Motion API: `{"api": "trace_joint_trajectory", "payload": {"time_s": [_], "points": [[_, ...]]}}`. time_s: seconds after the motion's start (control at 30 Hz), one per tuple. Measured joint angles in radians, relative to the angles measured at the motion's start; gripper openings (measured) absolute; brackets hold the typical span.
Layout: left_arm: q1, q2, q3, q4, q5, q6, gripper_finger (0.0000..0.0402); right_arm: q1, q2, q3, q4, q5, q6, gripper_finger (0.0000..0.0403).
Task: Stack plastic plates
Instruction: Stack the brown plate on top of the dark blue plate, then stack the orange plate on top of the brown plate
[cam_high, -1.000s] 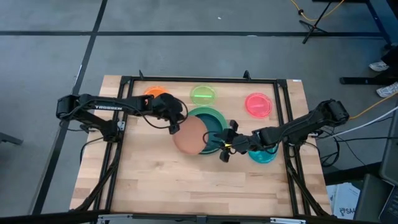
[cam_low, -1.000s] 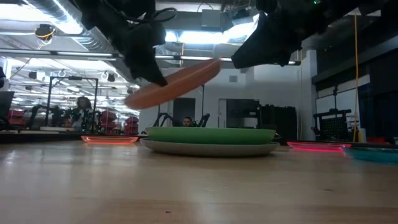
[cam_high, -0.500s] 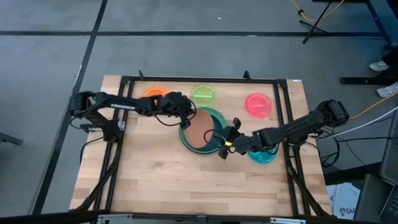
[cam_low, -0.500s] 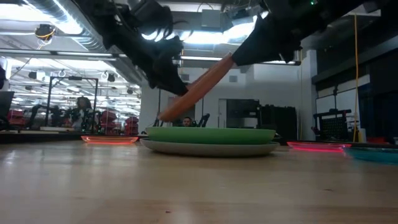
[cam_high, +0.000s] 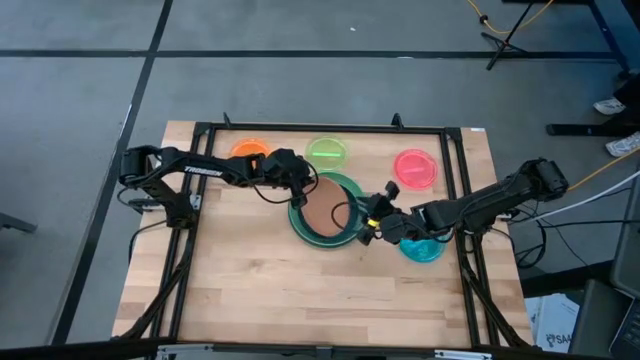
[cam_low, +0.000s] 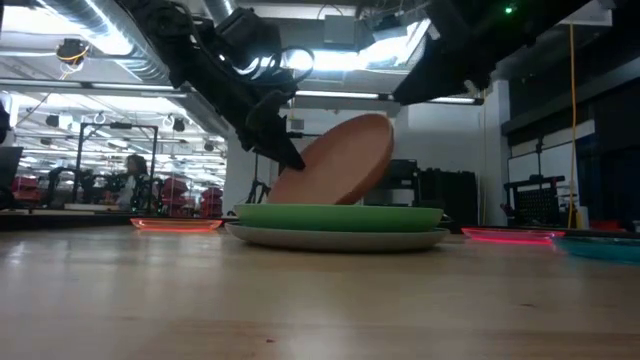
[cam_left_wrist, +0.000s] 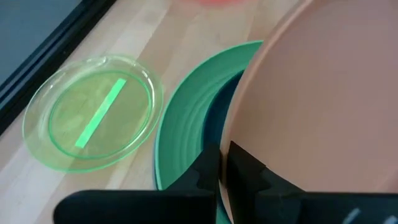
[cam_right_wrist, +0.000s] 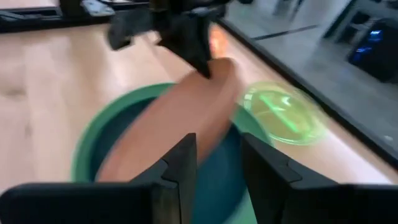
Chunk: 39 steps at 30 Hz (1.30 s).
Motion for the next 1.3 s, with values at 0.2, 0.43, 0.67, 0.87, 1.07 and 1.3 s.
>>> {"api": "trace_joint_trajectory", "payload": {"time_s": [0.2, 0.43, 0.67, 0.87, 1.07, 1.3], "points": [[0.000, 0.000, 0.000, -0.001, 0.007, -0.001, 0.0010, 0.000, -0.047, 0.000, -0.081, 0.055, 0.017, 0.0117], [0.000, 0.002, 0.000, -0.014, 0.030, -0.021, 0.0015, 0.000, -0.036, -0.001, -0.088, 0.049, 0.022, 0.0117], [-0.005, 0.004, 0.000, -0.018, 0.029, -0.019, 0.0047, 0.001, -0.028, -0.001, -0.085, 0.049, 0.037, 0.0117], [-0.005, 0.004, 0.000, -0.017, 0.029, -0.019, 0.0079, 0.001, -0.024, -0.001, -0.089, 0.049, 0.039, 0.0117], [-0.005, -0.041, 0.000, -0.074, 0.029, 0.005, 0.0095, 0.001, -0.023, -0.001, -0.089, 0.047, 0.044, 0.0117], [-0.008, -0.182, 0.000, -0.249, 0.027, 0.014, 0.0095, 0.001, -0.003, -0.001, -0.077, 0.041, 0.047, 0.0117]]}}
